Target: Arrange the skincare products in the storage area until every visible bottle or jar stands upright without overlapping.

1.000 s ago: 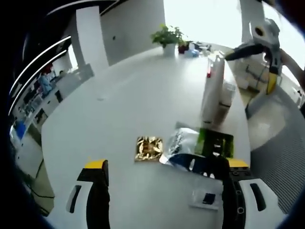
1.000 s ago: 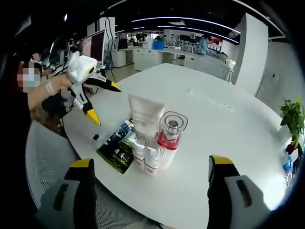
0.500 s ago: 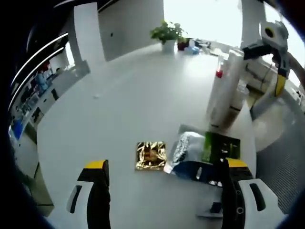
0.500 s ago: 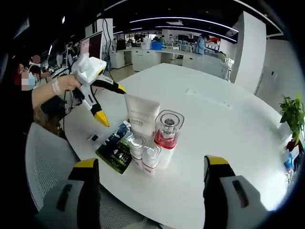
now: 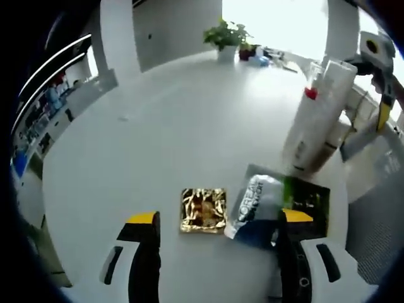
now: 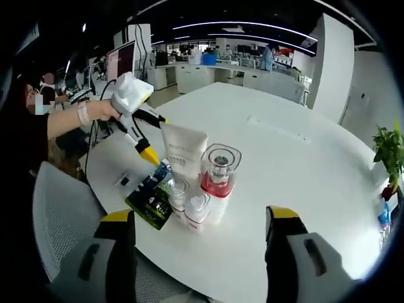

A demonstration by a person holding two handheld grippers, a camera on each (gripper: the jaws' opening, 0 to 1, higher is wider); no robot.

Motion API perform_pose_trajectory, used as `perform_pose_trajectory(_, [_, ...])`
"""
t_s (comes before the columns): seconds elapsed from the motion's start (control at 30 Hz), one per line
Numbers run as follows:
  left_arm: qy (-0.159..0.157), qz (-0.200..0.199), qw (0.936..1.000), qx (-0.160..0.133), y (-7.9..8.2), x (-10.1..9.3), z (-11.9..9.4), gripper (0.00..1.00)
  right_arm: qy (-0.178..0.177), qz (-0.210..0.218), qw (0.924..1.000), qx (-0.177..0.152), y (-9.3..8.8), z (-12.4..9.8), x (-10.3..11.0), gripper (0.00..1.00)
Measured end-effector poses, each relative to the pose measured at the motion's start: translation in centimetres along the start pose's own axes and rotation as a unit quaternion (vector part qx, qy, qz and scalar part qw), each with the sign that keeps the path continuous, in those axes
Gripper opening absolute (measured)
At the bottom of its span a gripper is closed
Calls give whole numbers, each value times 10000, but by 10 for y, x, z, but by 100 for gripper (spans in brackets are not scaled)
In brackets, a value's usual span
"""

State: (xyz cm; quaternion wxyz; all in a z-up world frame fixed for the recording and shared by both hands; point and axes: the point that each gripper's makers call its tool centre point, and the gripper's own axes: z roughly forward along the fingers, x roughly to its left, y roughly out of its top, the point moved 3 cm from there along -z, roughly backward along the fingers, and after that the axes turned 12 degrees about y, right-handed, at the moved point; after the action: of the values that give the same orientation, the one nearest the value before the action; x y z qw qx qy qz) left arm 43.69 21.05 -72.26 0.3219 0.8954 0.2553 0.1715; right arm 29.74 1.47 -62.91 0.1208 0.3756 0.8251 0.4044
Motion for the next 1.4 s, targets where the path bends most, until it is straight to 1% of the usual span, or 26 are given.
perform_pose_trajectory(0.13, [15, -85, 9999, 52, -1, 3, 6, 67, 6, -32, 10000, 24, -1, 2, -2, 86])
perform_pose_trajectory(0.23, [74, -153, 9998, 70, 0, 6, 10, 63, 46, -6, 10000, 31, -2, 4, -2, 89])
perform_pose_trajectory(0.4, [189, -91, 9997, 114, 1, 9, 19, 60, 56, 87, 9999, -14, -3, 5, -4, 88])
perform_pose_trajectory(0.57, [261, -133, 9993, 215, 1, 11, 28, 54, 30, 137, 9999, -39, -3, 5, -6, 87])
perform_pose_trajectory(0.73, [233, -126, 9991, 336, -1, 11, 35, 51, -16, 175, 9998, -39, -6, 3, -9, 86])
perform_pose_trajectory(1.03, [237, -42, 9983, 534, -3, 10, 43, 50, -47, 235, 9997, -45, -8, 3, -11, 85])
perform_pose_trajectory(1.13, [249, -101, 9981, 556, -2, 12, 45, 48, -40, 249, 9997, -58, -8, 4, -11, 85])
perform_pose_trajectory(1.2, [279, -19, 9976, 639, -4, 13, 46, 47, -50, 239, 9997, -53, -8, 4, -12, 84])
perform_pose_trajectory(1.23, [265, -16, 9976, 635, -4, 13, 46, 47, -45, 241, 9997, -38, -8, 4, -11, 84])
perform_pose_trajectory(1.4, [230, -100, 9972, 701, -4, 13, 46, 46, -50, 263, 9996, -58, -8, 5, -12, 84])
